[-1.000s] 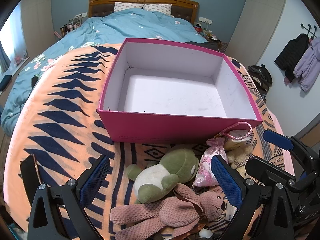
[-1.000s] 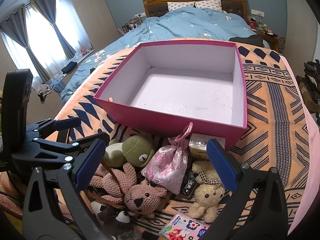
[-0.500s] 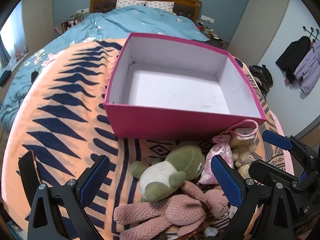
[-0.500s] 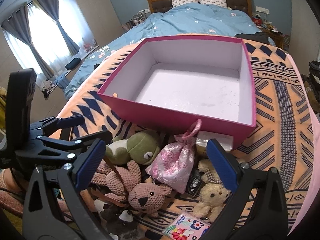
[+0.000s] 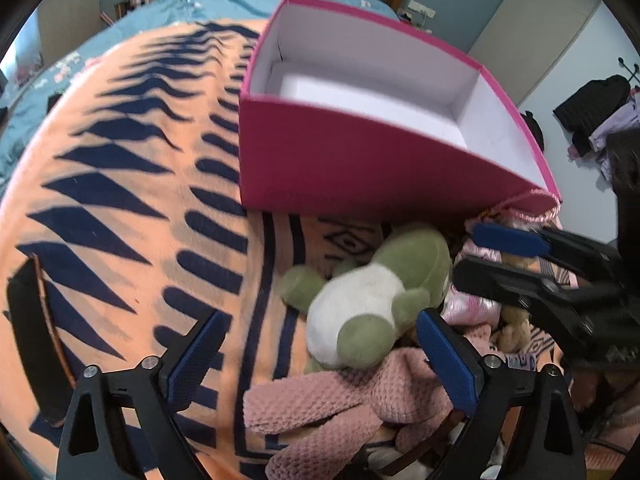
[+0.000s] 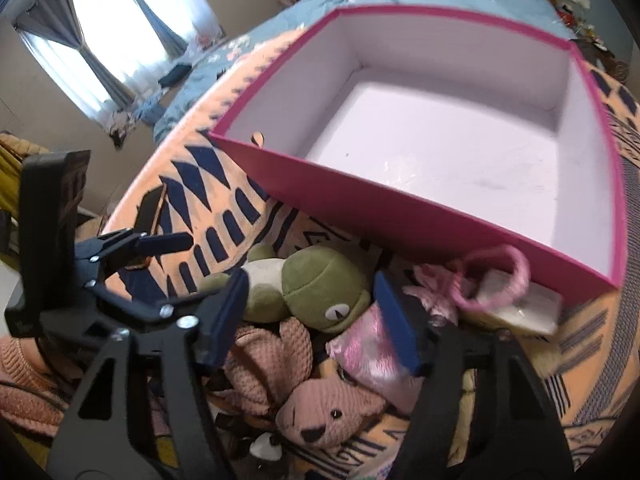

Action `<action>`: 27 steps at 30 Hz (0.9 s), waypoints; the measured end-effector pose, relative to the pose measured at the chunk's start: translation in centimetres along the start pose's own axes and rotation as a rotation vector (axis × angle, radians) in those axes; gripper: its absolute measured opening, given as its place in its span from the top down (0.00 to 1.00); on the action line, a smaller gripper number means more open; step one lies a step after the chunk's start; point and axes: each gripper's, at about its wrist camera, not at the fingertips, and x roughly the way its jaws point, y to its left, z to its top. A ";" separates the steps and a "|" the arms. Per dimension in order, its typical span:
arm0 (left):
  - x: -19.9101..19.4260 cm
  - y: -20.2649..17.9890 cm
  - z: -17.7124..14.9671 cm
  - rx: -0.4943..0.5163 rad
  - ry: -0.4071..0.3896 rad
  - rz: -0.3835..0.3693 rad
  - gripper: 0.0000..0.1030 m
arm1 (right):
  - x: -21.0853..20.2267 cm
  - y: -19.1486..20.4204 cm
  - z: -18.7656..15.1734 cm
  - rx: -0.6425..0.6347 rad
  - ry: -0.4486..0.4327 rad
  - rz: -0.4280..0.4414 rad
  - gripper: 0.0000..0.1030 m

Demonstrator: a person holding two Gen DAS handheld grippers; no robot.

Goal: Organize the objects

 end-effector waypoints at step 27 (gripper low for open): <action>0.4 0.1 -1.1 -0.054 0.045 -0.181 0.49 | 2.8 -0.7 0.8 0.014 0.077 -0.004 0.45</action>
